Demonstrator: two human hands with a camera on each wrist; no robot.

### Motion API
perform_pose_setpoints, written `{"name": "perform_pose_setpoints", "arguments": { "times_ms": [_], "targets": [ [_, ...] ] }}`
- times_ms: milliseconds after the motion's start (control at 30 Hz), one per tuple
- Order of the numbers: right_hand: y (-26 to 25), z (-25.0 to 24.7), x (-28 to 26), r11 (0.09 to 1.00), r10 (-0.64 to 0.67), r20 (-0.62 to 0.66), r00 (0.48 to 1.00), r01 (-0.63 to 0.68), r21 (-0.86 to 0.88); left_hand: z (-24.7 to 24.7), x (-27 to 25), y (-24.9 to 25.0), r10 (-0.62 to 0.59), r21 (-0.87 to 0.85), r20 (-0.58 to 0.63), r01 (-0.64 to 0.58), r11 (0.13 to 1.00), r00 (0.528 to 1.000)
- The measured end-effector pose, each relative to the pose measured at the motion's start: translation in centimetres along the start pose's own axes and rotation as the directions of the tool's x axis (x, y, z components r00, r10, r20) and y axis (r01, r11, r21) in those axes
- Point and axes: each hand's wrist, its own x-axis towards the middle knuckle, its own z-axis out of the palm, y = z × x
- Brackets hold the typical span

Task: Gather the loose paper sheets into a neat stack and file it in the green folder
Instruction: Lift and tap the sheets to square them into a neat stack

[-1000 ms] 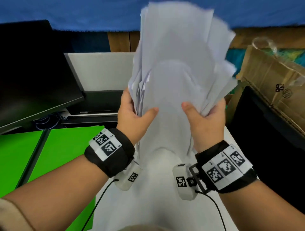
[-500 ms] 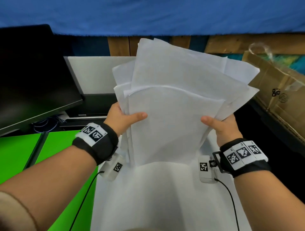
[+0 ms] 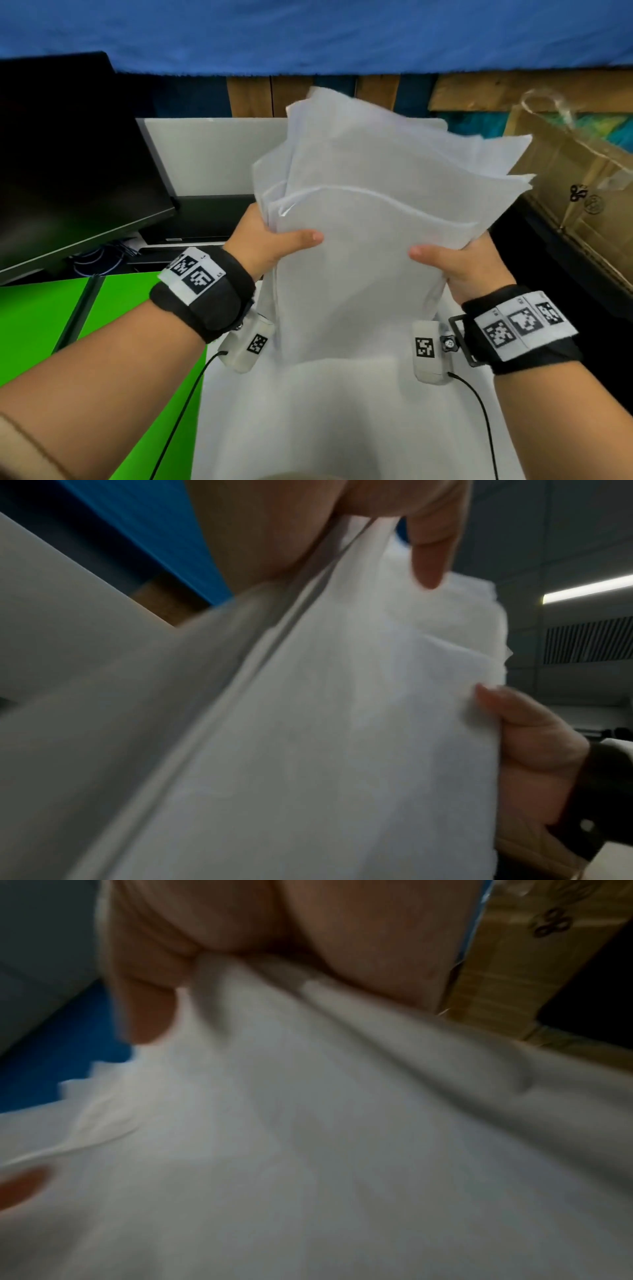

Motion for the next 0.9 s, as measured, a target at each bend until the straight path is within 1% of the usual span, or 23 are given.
{"name": "perform_pose_setpoints", "arguments": {
  "times_ms": [33,67,100,167,200,300,333,400,500,567,667,733,800,867,900],
  "targets": [
    [-0.3,0.9,-0.2,0.999,-0.035,-0.082,0.996,0.035,-0.003,0.5,0.0,0.2,0.001,0.026,-0.06,0.001,1.0,0.998],
    [-0.8,1.7,-0.4,0.997,-0.067,-0.178,0.982,0.071,0.015,1.1,0.0,0.6,0.01,0.035,-0.124,-0.005,0.999,0.992],
    [-1.1,2.1,-0.6,0.993,-0.095,-0.245,0.965,0.108,0.037,1.4,-0.1,1.0,0.028,0.033,-0.174,-0.023,0.999,0.984],
    [-1.8,2.6,-0.9,0.983,-0.158,-0.299,0.941,0.178,0.042,1.8,-0.3,1.7,0.084,0.018,-0.233,-0.082,0.996,0.969],
    [-2.0,2.6,-1.0,0.981,-0.176,-0.308,0.935,0.193,0.025,1.8,-0.5,2.1,0.115,0.006,-0.232,-0.117,0.993,0.966],
    [-2.0,1.9,-0.9,0.983,-0.18,-0.27,0.946,0.181,-0.019,1.1,-0.8,2.9,0.211,-0.019,-0.236,-0.221,0.975,0.949],
    [-1.7,1.7,-0.9,0.987,-0.161,-0.245,0.956,0.159,-0.025,0.9,-0.6,3.1,0.231,-0.016,-0.247,-0.242,0.97,0.941],
    [-1.2,1.3,-0.9,0.993,-0.114,-0.195,0.974,0.112,-0.02,0.7,-0.1,3.6,0.255,0.026,-0.231,-0.256,0.966,0.939],
    [-0.2,0.8,-1.1,0.997,-0.062,-0.146,0.987,0.054,-0.059,1.0,1.0,4.4,0.221,0.057,-0.257,-0.214,0.975,0.941],
    [0.2,0.6,-1.2,0.997,-0.021,-0.144,0.989,0.011,-0.075,1.4,1.7,4.6,0.194,0.053,-0.287,-0.187,0.981,0.938],
    [0.8,0.3,-1.1,0.999,0.012,-0.153,0.988,-0.017,-0.03,1.8,2.1,4.4,0.175,0.084,-0.326,-0.156,0.984,0.929],
    [1.0,0.0,-1.0,1.0,0.03,-0.161,0.986,-0.031,-0.002,1.7,2.2,4.2,0.146,0.038,-0.366,-0.142,0.989,0.919],
    [1.1,-0.2,-1.2,0.999,0.039,-0.163,0.986,-0.042,-0.013,1.4,2.2,3.9,0.095,-0.056,-0.394,-0.127,0.99,0.914],
    [1.2,0.0,-1.4,0.998,0.036,-0.174,0.984,-0.044,-0.04,1.3,2.3,4.0,0.038,-0.177,-0.398,-0.118,0.977,0.917],
    [1.4,0.1,-1.5,0.998,0.034,-0.197,0.98,-0.045,-0.051,1.2,2.2,4.0,0.031,-0.193,-0.398,-0.117,0.974,0.917]
  ]
}}
